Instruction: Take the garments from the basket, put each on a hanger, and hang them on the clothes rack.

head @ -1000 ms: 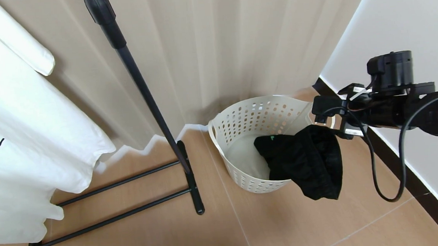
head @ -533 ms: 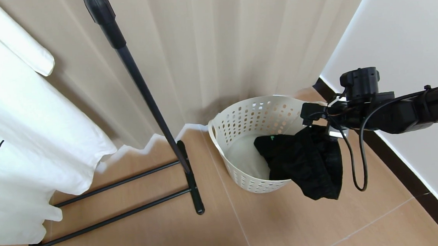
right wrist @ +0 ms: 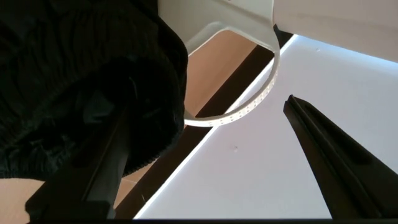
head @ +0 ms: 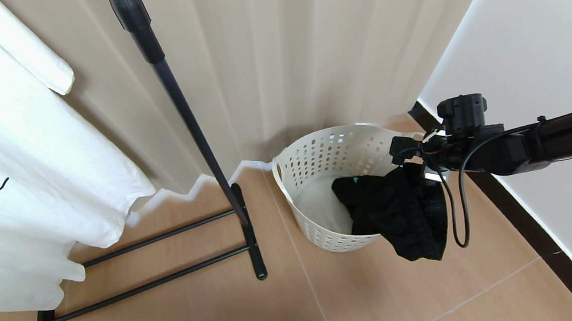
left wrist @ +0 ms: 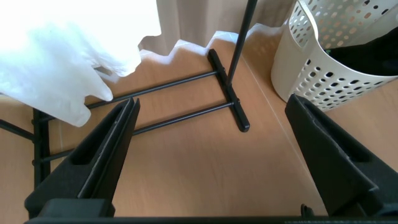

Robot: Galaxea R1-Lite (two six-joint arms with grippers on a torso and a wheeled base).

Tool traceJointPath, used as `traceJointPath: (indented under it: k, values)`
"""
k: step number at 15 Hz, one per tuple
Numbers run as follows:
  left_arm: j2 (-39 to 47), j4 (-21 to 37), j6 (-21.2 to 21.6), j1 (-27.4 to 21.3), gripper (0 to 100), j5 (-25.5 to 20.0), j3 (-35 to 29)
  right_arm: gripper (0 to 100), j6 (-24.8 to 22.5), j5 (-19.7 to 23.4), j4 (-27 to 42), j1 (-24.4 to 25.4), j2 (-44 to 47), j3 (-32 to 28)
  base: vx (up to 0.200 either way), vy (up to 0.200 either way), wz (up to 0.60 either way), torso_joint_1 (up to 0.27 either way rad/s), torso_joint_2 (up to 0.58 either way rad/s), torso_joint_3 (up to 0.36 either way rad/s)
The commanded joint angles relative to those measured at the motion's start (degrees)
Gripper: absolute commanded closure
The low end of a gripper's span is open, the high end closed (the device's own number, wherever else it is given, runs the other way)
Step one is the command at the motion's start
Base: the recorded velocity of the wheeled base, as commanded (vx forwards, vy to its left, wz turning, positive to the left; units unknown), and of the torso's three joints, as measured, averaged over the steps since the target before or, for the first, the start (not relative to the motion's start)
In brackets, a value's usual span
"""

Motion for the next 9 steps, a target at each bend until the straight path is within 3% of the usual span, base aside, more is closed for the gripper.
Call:
traceJointPath:
  k: [1,9]
  values:
    - [0.0,0.0,0.0,0.0,0,0.0,0.0,0,0.3,0.1,0.0,0.0,0.5,-0.5,0.0,0.0,0.0,0.0,0.0,0.0]
    - [0.0,0.0,0.0,0.0,0,0.0,0.0,0,0.8,0.2,-4.1,0.2,3.8,-1.0,0.0,0.0,0.0,0.0,0.0,0.0]
